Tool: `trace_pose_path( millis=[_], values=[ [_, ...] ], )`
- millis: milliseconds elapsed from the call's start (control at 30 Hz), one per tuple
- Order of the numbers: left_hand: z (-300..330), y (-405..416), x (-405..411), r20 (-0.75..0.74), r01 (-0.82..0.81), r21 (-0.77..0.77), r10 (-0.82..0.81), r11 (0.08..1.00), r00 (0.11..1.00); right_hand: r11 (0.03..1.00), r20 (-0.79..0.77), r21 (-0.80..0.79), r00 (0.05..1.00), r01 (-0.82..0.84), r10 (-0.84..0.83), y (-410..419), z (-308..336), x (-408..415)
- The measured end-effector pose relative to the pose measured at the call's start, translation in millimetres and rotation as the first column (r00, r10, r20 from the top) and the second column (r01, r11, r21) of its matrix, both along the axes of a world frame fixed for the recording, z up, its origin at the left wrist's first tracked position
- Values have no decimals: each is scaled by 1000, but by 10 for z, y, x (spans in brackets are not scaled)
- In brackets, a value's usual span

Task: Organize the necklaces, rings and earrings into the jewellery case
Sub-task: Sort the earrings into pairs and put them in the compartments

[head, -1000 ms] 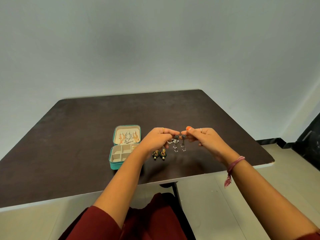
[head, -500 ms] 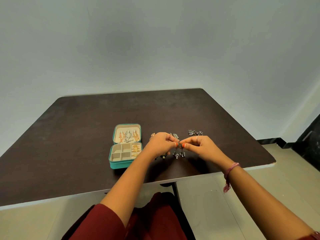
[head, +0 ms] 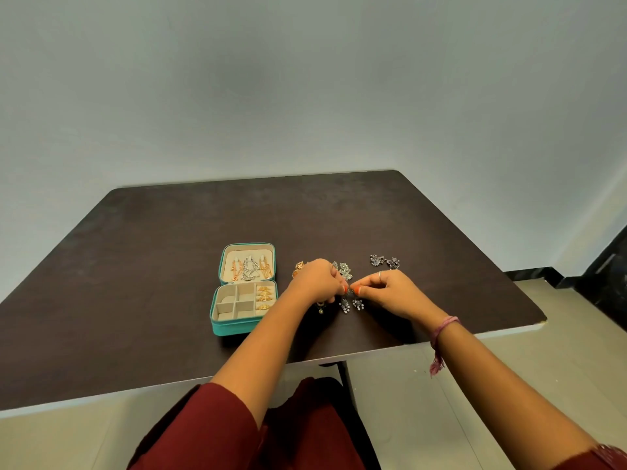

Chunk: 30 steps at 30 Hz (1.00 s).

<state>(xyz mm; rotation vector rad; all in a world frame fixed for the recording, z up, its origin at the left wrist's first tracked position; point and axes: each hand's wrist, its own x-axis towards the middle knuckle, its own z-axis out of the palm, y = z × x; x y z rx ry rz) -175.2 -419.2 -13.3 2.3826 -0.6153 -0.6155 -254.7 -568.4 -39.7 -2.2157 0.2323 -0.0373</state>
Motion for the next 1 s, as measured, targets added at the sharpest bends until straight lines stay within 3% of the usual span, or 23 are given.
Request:
trace_pose_path(
  millis=[267,367,667,800,1000],
  values=[
    [87,-67,71,42,57,133,-63,989,997,999,-24,14,999,-39,39,-106,38,15],
    [154,-99,122,62,-5,43,3,999,998,1000,45,-12,999,17,-16,-261,83,10],
    [237,-433,266,152,-36,-192,66,981,986,932,218,156,909,327,-355,-784,56,104],
    [159,-602,305,298,47,-109,-12,993,955,940,187,86,922,330,-340,-838,-31,168],
    [52,-769,331,416,180,137,-221,974,882,965,197,-86,953,249,-228,-838,-99,170]
  ],
)
